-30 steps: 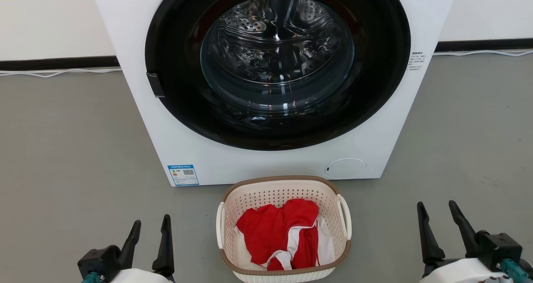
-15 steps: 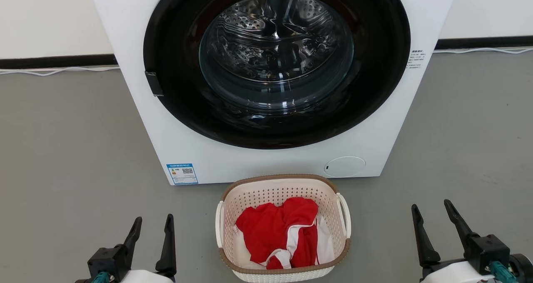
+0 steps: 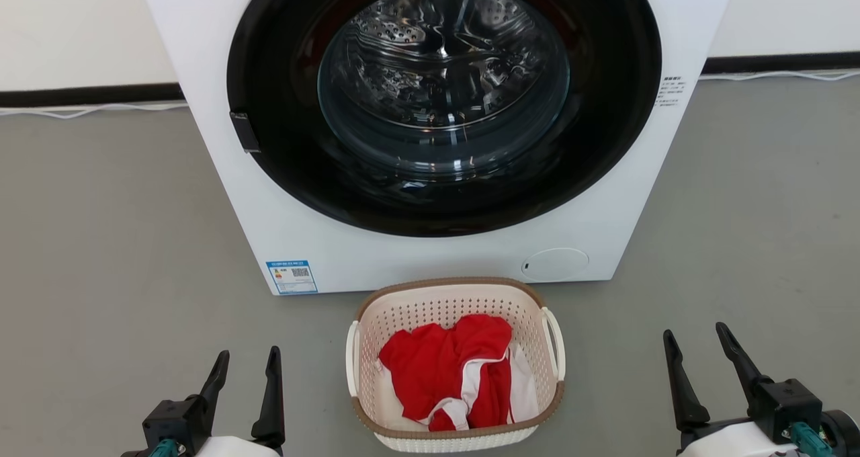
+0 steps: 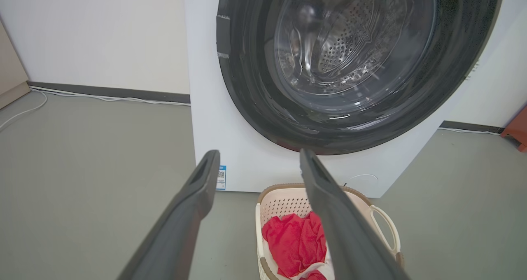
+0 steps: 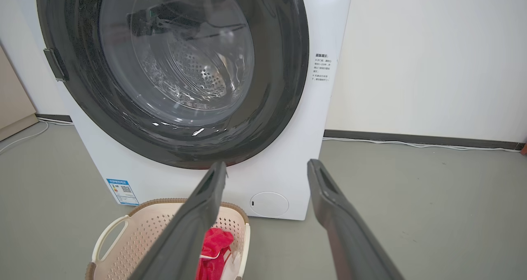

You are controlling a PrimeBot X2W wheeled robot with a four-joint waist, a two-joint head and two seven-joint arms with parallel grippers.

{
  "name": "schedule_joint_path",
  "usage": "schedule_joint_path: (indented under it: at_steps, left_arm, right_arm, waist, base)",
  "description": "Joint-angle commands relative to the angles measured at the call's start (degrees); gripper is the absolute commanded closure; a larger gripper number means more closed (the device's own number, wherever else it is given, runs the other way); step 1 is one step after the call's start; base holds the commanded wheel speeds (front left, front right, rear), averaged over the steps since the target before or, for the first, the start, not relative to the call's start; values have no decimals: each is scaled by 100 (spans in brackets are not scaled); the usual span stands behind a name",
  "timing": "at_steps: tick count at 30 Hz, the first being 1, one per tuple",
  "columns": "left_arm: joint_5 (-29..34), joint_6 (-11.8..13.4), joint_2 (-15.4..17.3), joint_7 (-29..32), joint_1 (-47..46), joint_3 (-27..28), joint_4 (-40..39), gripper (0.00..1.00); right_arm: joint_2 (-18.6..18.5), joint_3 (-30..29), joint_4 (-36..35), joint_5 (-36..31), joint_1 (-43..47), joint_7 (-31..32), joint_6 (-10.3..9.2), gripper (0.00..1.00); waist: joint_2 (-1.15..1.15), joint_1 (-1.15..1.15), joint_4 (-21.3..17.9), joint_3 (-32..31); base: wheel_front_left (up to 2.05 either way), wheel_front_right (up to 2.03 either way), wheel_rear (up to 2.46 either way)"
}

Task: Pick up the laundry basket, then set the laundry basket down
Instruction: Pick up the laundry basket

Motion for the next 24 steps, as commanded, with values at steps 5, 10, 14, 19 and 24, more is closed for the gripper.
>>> schedule_joint_path:
  at_steps: [5,10,14,19,24]
  left_arm:
    - [19,-17,61,-60,-278,134,-112,0]
    - [15,-50,61,-60,-496,63,-89,0]
    - [-31,-87,61,-60,-790,-26,15,0]
    - [-61,-118,61,-60,-1257,-164,257,0]
    - [-290,-122,61,-60,-1969,-427,932,0]
  right_arm:
    - [-24,110,-185,-10,-252,-79,36,0]
    - [22,102,-192,-12,-447,-79,36,0]
    - [74,25,-82,-83,-715,-79,36,0]
    - [130,-75,123,-192,-1162,-79,36,0]
    - [173,-295,773,-430,-1804,-79,36,0]
  waist:
    - [0,0,35,233]
    - [0,0,85,581]
    - [0,0,158,987]
    - [0,0,236,1501]
    - [0,0,351,2119]
  base:
    - [0,0,0]
    - [0,0,0]
    - [0,0,0]
    - [0,0,0]
    - [0,0,0]
